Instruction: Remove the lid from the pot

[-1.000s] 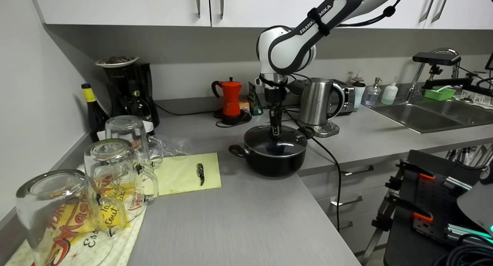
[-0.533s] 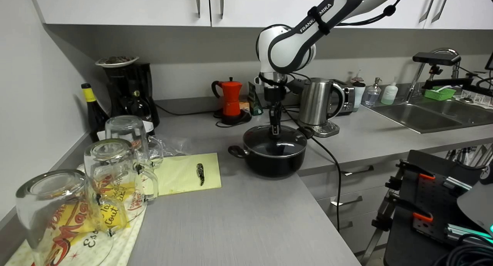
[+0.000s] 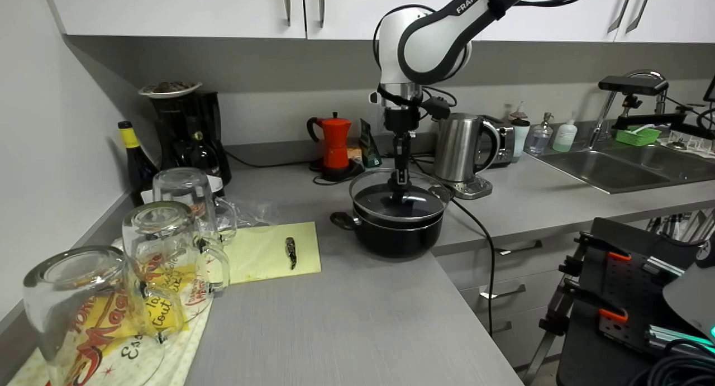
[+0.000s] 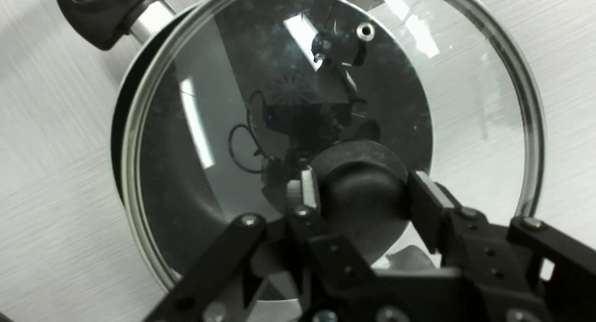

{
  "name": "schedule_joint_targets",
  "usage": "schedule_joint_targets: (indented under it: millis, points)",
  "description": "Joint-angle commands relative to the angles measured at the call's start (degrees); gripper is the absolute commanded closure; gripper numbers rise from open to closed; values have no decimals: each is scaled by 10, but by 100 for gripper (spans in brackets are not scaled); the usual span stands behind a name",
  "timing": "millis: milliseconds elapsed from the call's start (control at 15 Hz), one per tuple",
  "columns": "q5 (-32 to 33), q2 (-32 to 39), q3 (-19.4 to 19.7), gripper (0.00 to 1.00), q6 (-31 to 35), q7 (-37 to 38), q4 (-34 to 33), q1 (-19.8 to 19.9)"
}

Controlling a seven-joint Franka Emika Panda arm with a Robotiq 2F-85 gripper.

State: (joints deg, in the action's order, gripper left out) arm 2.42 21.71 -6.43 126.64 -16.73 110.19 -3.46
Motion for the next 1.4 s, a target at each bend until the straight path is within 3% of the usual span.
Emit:
schedule_joint_targets:
  millis: [0,667,1333]
  points:
    - [7,-79,-15,75,-8,-1,69,-15]
    - [3,-159,-71,75,6,-39,190,-70]
    - [73,-150,-107,75,75,-41,267,-120]
